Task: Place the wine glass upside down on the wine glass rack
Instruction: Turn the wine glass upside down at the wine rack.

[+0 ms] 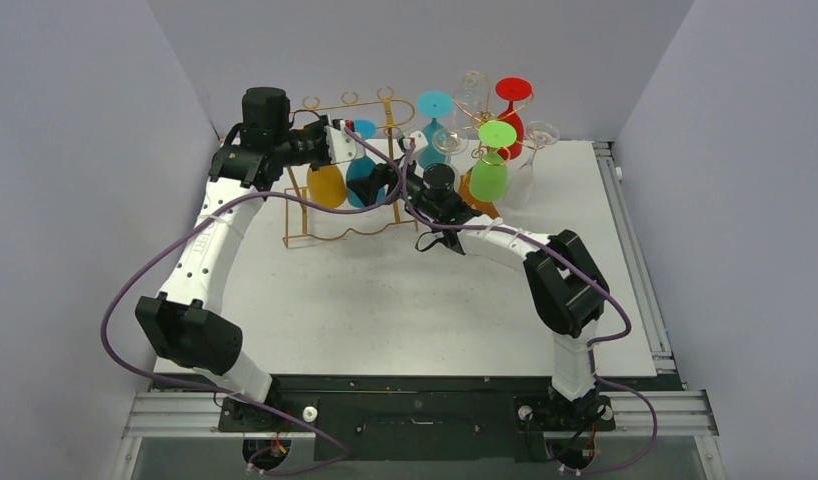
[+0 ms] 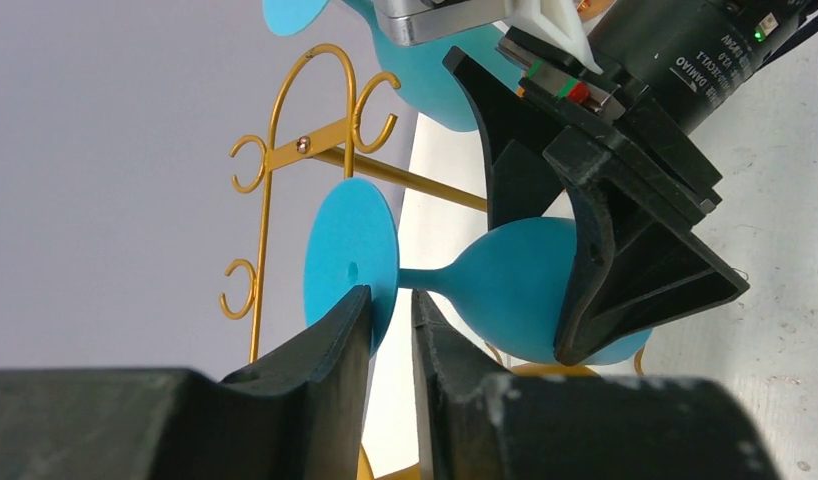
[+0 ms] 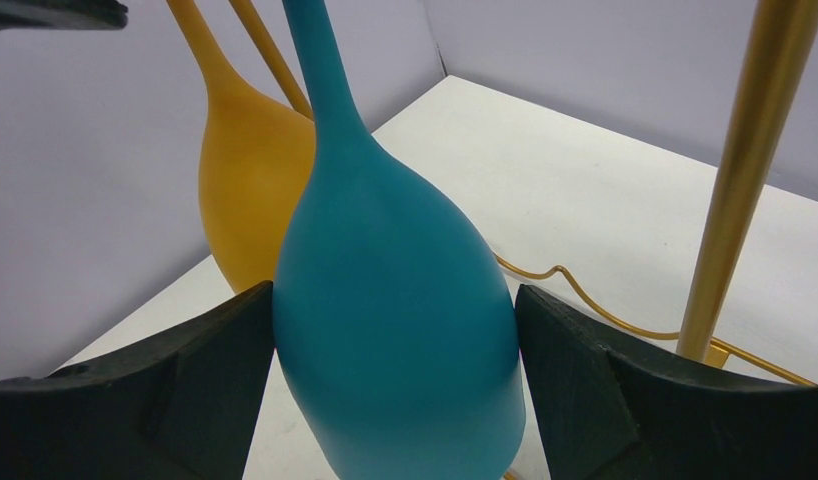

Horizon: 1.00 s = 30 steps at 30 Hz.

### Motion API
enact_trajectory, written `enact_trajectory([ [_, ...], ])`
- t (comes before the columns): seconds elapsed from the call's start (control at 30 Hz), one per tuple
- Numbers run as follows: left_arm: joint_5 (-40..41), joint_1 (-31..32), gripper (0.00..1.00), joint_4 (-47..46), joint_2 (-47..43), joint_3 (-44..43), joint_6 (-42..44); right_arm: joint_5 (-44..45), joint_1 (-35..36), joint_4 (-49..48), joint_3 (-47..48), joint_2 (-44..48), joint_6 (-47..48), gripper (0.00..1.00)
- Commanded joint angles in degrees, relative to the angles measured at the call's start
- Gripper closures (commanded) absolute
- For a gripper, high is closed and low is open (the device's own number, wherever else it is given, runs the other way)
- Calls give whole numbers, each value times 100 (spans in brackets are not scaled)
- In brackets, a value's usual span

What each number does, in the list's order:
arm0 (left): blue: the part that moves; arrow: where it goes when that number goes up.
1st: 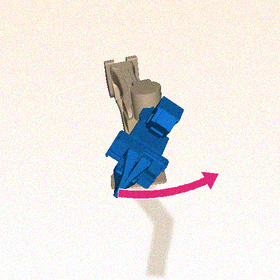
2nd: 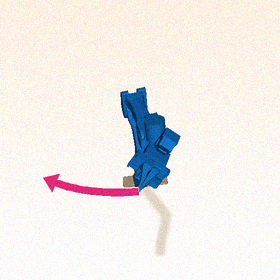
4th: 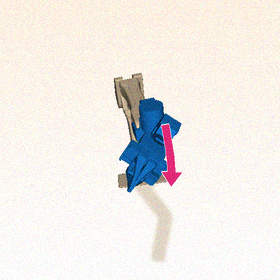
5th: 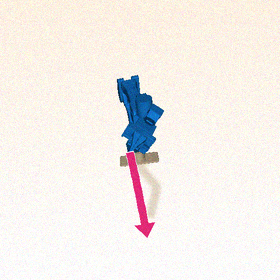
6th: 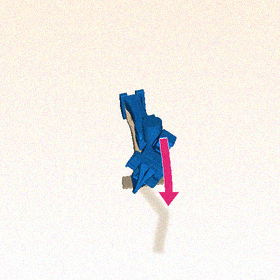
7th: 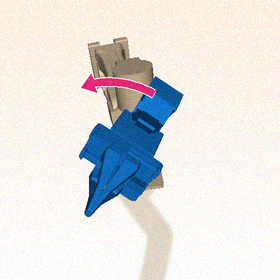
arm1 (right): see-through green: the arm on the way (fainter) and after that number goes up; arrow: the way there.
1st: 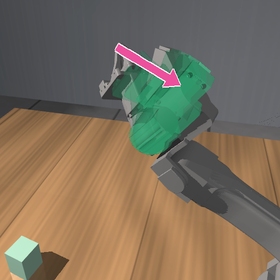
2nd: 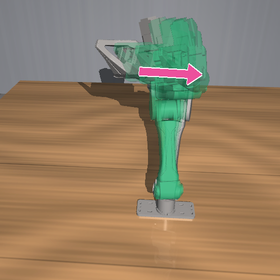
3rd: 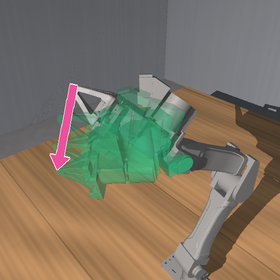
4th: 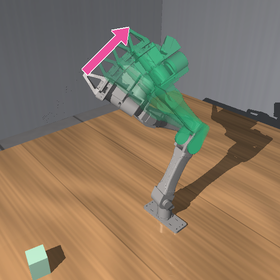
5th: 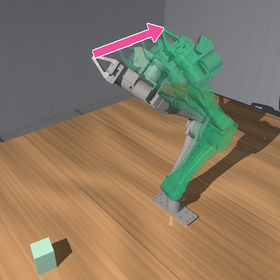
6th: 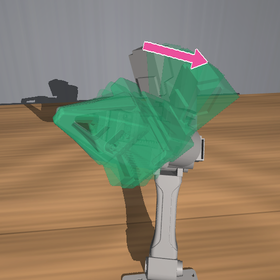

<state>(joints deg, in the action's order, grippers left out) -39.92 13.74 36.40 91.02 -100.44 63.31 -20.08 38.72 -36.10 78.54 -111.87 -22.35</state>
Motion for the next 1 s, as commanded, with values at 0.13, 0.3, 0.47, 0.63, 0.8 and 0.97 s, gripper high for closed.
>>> enact_trajectory([
  [0.13, 242, 72, 90, 208, 238, -208, 176, 66, 163, -290, -334, 462, 128, 19],
  [0.3, 323, 70, 93, 272, 274, -173, 273, 193, 247, -458, -651, 501, 192, 19],
  [0.47, 369, 76, 94, 420, 271, -151, 446, 277, 353, -634, -931, 466, 209, 19],
  [0.63, 413, 97, 95, 503, 204, -65, 537, 364, 440, -908, -1462, 519, 171, 19],
  [0.8, 374, 120, 95, 550, 120, 12, 560, 464, 521, -1139, -2108, 697, 182, 19],
  [0.97, 376, 184, 95, 636, 49, 100, 678, 579, 670, -1242, -2602, 952, 251, 19],
])
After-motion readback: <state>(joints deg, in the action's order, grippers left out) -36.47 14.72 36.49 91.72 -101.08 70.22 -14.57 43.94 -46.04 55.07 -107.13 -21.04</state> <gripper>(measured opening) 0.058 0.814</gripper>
